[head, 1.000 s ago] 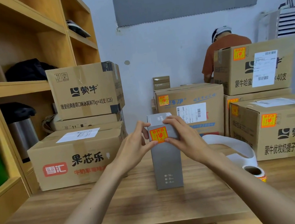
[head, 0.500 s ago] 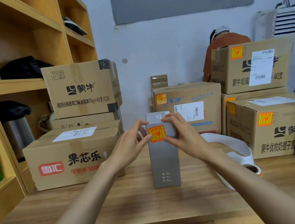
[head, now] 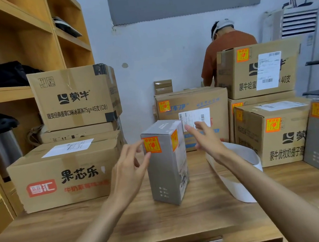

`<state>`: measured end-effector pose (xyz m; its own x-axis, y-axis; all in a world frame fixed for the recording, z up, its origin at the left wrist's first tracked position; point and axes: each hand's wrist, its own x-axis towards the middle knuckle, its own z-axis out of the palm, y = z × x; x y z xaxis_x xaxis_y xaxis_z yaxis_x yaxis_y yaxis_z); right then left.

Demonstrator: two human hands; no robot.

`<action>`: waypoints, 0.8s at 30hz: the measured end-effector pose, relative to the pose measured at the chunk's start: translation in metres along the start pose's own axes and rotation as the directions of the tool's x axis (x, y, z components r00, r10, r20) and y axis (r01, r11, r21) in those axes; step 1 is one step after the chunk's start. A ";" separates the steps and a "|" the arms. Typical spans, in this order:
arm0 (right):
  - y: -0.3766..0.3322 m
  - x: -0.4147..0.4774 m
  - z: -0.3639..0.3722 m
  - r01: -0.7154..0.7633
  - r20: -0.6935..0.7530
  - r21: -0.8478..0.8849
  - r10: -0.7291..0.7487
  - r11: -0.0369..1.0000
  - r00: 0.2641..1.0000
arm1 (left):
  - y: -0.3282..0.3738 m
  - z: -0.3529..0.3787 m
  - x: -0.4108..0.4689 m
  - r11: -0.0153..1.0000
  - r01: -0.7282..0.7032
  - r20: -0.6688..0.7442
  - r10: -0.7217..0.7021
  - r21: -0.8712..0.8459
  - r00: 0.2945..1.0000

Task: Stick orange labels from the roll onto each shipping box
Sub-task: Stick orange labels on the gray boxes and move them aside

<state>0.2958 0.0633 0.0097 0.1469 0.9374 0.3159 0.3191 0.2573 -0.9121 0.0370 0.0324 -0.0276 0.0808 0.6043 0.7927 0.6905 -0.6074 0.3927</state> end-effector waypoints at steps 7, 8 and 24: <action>0.020 -0.010 0.019 0.066 0.086 0.046 -0.070 0.997 0.994 | 0.002 0.027 -0.024 0.975 0.221 0.175 -0.223 0.035 0.959; 0.022 -0.010 0.019 0.100 0.065 0.002 -0.100 0.995 0.993 | -0.001 0.028 -0.021 0.968 0.251 0.192 -0.247 0.005 0.950; -0.003 -0.016 -0.034 0.283 -0.019 -0.006 -0.283 0.959 0.959 | 0.044 0.038 0.040 0.953 0.193 0.249 -0.133 -0.235 0.959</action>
<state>0.3244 0.0392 0.0160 0.0686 0.8217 0.5657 0.3534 0.5103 -0.7840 0.0985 0.0498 0.0040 0.1648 0.7887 0.5923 0.5044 -0.5834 0.6365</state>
